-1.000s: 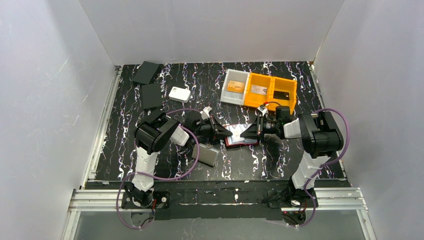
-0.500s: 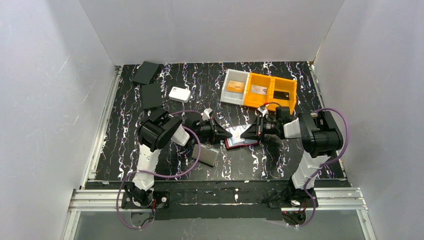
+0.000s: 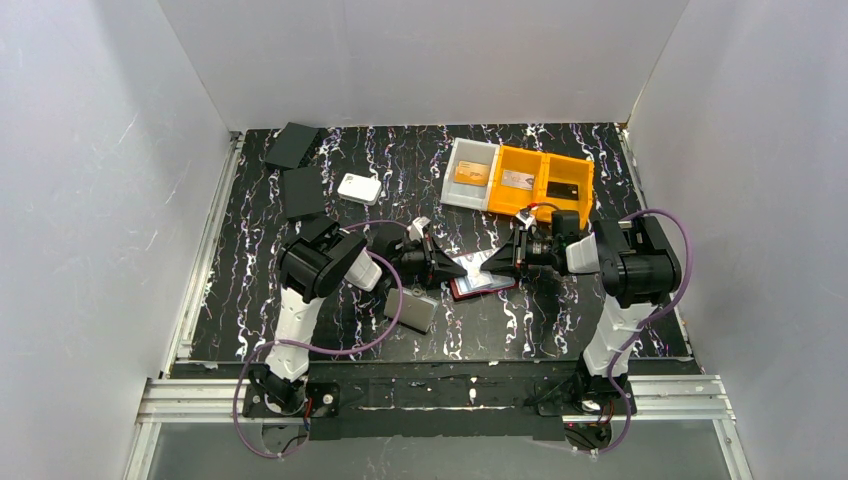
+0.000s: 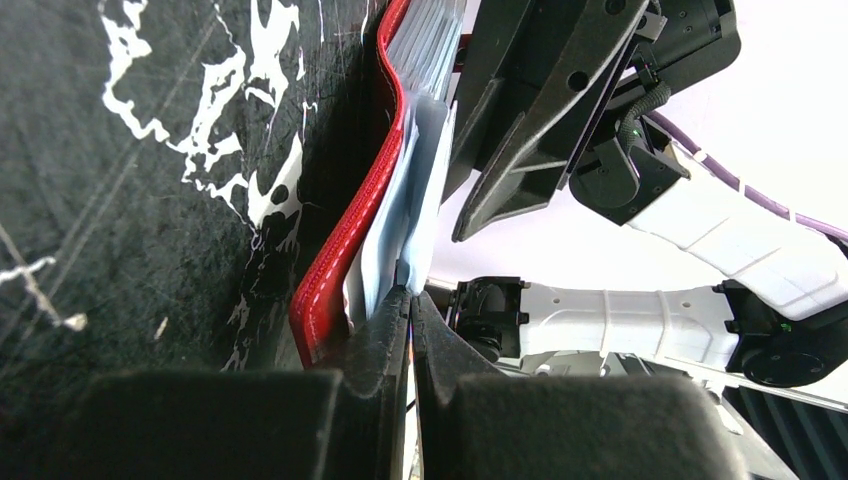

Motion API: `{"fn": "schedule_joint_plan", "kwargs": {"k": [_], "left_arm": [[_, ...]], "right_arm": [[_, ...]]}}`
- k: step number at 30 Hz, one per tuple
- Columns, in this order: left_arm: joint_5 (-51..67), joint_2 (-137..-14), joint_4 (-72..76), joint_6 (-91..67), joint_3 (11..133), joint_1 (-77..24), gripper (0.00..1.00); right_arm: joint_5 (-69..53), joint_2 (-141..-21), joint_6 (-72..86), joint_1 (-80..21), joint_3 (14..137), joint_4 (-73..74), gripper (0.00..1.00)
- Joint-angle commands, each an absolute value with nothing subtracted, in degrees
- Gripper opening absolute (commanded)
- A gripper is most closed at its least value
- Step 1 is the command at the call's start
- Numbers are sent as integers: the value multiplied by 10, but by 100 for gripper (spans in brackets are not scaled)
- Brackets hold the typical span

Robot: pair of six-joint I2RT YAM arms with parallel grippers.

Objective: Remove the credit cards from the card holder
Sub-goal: Remove the credit card from the card holder.

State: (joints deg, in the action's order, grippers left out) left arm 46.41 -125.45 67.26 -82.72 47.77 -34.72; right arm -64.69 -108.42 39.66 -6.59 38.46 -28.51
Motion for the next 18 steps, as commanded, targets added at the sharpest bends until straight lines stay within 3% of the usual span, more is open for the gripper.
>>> {"fn": "schedule_joint_plan", "kwargs": {"k": [1, 7, 15, 18], "left_arm": [[487, -1260, 682, -824, 483, -357, 0], [478, -1260, 681, -824, 476, -357, 0], [473, -1262, 681, -824, 470, -353, 0], [473, -1261, 681, -824, 469, -350, 0]], "right_arm": [[-638, -1089, 400, -66, 398, -317, 28], [-631, -1086, 401, -58, 393, -316, 18], [-637, -1088, 413, -46, 388, -330, 17], [-641, -1088, 414, -46, 388, -333, 12]]}}
